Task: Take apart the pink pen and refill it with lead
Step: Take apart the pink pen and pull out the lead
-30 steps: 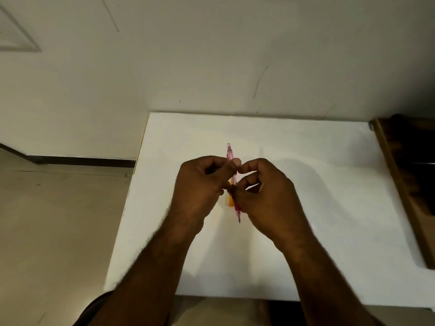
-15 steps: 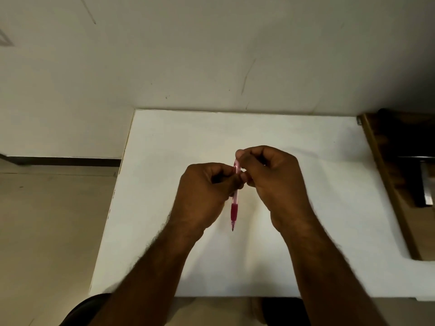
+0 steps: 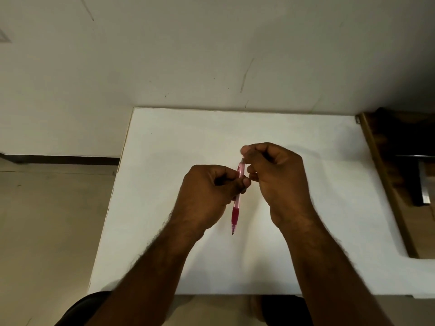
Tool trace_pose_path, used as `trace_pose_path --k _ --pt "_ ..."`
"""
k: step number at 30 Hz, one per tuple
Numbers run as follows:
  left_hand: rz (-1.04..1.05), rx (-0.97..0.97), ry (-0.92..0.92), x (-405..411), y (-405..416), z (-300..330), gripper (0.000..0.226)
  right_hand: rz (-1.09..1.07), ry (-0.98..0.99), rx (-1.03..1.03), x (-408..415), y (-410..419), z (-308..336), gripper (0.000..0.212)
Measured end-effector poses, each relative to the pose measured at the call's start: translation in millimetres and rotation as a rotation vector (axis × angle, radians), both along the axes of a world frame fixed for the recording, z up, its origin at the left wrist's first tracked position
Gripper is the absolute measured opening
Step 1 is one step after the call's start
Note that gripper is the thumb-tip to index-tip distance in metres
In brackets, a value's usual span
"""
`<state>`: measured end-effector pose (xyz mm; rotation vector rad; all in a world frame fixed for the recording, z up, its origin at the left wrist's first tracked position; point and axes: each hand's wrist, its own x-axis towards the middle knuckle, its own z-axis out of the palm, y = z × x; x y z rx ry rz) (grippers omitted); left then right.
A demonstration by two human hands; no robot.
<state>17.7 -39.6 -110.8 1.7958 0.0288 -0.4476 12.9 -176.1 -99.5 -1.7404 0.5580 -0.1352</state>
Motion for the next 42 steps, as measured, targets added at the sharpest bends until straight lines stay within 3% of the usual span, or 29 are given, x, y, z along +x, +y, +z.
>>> trace_pose_path --k 3,10,18,24,25,27,30,34,42 --pt "-0.008 0.014 0.025 -1.7 -0.6 -2.1 0.008 -0.091 -0.008 0.030 2.2 -11.1 -2.3 0.010" --pt "0.066 0.003 0.033 3.5 4.6 -4.3 0.009 0.032 0.175 -0.587 -3.3 -18.7 -28.8 0.010" --pt "0.049 0.033 0.039 3.0 3.2 -8.0 0.015 0.143 0.242 -0.794 -4.1 -13.7 -49.2 0.013" --pt "0.034 0.040 0.037 2.5 6.1 -9.3 0.015 0.057 0.190 -0.770 -2.7 -25.0 -33.5 0.021" --pt "0.032 0.037 0.037 2.7 6.5 -9.2 0.016 0.014 0.147 -0.700 -1.3 -30.1 -26.8 0.020" --pt "0.031 0.043 0.034 3.6 6.6 -8.7 0.017 -0.024 0.057 -0.352 1.4 -37.4 -12.7 0.014" --pt "0.030 0.057 0.037 4.5 5.7 -8.3 0.017 0.092 0.073 0.014 1.4 -31.3 -1.5 0.007" --pt "0.019 0.079 0.035 4.6 3.7 -8.9 0.016 0.228 0.096 -0.020 0.0 -20.3 -2.6 0.010" --pt "0.012 0.157 0.004 3.9 2.6 -11.5 0.018 0.229 0.083 -0.098 0.2 -15.4 -7.7 0.016"
